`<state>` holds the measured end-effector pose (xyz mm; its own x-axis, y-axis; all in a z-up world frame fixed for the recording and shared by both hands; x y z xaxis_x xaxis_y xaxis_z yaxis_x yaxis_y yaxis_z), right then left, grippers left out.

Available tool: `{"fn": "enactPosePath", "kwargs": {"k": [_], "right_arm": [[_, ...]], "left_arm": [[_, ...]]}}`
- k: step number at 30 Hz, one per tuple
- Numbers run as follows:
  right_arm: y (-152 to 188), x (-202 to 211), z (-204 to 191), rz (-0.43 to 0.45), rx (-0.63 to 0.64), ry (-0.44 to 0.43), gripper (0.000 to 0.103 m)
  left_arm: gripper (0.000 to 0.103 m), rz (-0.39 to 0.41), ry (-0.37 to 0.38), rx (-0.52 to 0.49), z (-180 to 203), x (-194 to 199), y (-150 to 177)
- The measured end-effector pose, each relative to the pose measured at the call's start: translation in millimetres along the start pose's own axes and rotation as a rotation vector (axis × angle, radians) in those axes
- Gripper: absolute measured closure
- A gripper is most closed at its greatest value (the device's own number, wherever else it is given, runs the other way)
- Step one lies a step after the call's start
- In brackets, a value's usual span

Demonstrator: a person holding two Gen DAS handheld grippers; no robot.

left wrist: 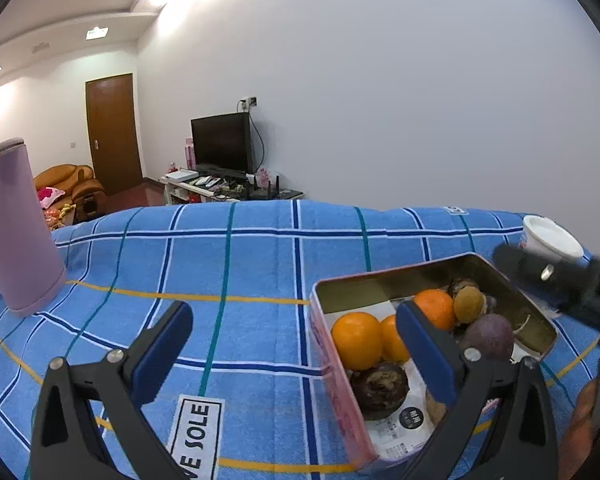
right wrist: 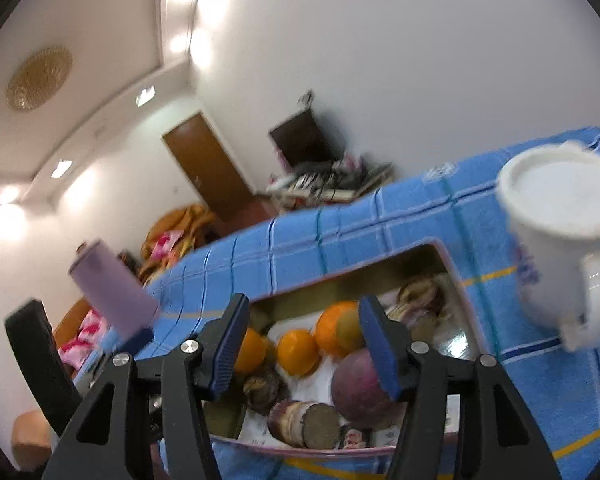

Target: Organize fruits

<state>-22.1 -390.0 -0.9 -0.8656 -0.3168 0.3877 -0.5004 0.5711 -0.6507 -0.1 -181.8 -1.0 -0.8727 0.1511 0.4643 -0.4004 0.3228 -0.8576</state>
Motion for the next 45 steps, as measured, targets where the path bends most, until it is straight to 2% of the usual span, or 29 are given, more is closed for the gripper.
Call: {"fn": "enactPosePath", "kwargs": {"k": [5,9,11,13,21,30,45], "right_arm": [[1.7,9.0,-4.7,0.132,0.058,0.128,0.041],[10.6,10.6,-21.9,0.217,0.177,0.218,0.041],[13.2,13.4,-25.2,0.241,0.215,0.238,0.036],[13.5,15.0,-25.2,0.256,0.229,0.251,0.031],[21.9,14.2,-30.6,0.275,0.292,0.286,0.031],[28.1,36.0,-33.2,0.362,0.289,0.308,0.031],[49.3,60.0,-45.5,0.397,0.311,0.329,0.031]], "left_arm": [[0.000,0.020,-0.007,-0.026,5.4,3.7,0.3],[0.000,0.028,-0.035,-0.048,10.2,6.8,-0.1],[0.000,0.024,-0.052,-0.063,13.5,7.5,-0.3],[0.000,0.022,-0.056,-0.068,15.0,7.5,-0.7],[0.000,0.017,-0.044,-0.041,9.9,8.3,1.3],[0.000,0.041,-0.039,-0.055,10.4,22.8,8.0],[0.000,0.081,-0.016,-0.061,7.5,46.3,17.8]]}}
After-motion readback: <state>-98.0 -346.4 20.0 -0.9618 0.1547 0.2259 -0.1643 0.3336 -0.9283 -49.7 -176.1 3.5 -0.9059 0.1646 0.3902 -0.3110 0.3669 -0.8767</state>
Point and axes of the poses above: each gripper's, at about its wrist camera, not at the fingertips, and x roughly against the way its jaws point, z to its right, y to its underside, the point moved 1 cm from there along -x, roughly the way its jaws point, and after that the axes turned 15 degrees about -x, right-handed, at the moved point
